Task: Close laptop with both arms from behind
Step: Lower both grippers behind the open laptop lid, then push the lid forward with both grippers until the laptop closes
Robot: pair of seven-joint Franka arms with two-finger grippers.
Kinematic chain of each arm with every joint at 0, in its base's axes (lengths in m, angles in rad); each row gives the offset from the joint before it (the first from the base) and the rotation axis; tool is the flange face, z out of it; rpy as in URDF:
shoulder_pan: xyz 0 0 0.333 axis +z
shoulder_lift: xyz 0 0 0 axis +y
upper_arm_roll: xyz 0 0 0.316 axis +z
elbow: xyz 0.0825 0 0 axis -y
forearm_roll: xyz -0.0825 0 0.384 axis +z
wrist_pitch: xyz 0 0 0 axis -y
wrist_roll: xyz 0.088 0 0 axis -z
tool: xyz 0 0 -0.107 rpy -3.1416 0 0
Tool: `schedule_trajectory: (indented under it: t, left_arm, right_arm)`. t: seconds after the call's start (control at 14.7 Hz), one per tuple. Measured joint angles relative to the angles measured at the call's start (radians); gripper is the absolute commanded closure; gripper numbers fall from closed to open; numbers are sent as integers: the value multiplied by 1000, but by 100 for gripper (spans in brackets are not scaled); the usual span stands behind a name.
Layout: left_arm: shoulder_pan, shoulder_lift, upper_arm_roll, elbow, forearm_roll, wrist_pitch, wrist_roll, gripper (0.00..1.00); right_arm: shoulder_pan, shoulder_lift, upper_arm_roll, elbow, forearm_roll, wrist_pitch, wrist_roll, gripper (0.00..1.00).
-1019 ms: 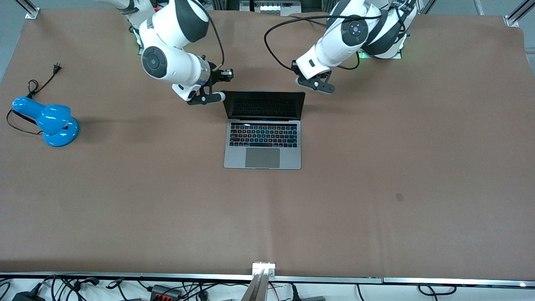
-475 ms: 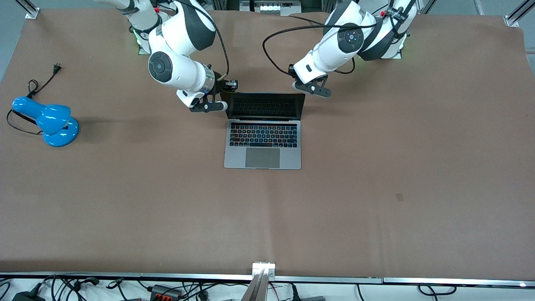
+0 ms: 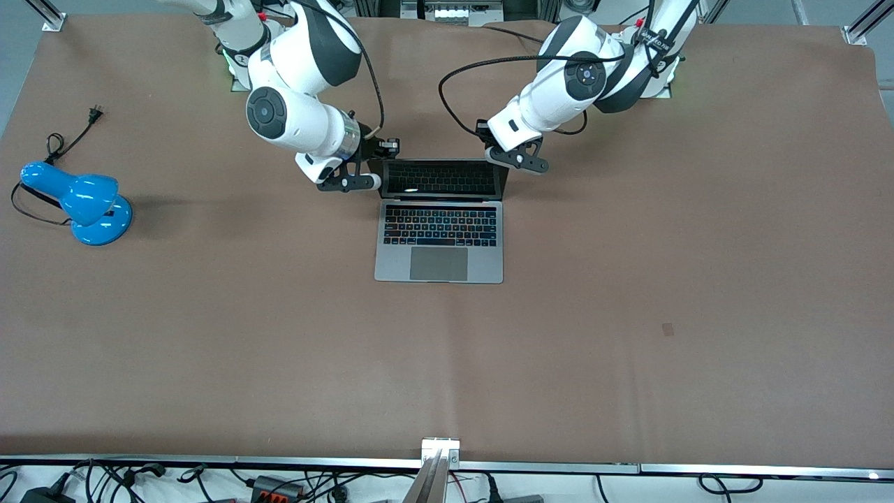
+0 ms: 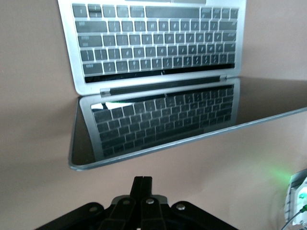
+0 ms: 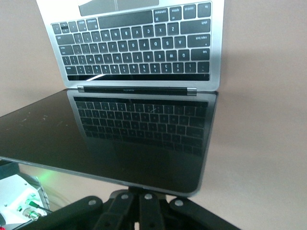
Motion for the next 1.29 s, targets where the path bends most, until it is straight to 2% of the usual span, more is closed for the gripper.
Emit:
schedule_trajectory:
  t: [0.34,0.81,1.29]
  left_arm:
    - [79,43,3,52,3,2,1,100]
    - [81,270,56,193,114,36,1,100]
    - [66,426,89,304,260,68,-34,100]
  right_arm:
    - [0,78,-1,48,0,51,0,100]
    - [-3,170,-17,147,-3,68,0,100]
    - [-8,340,-49,285,-69,107,0,100]
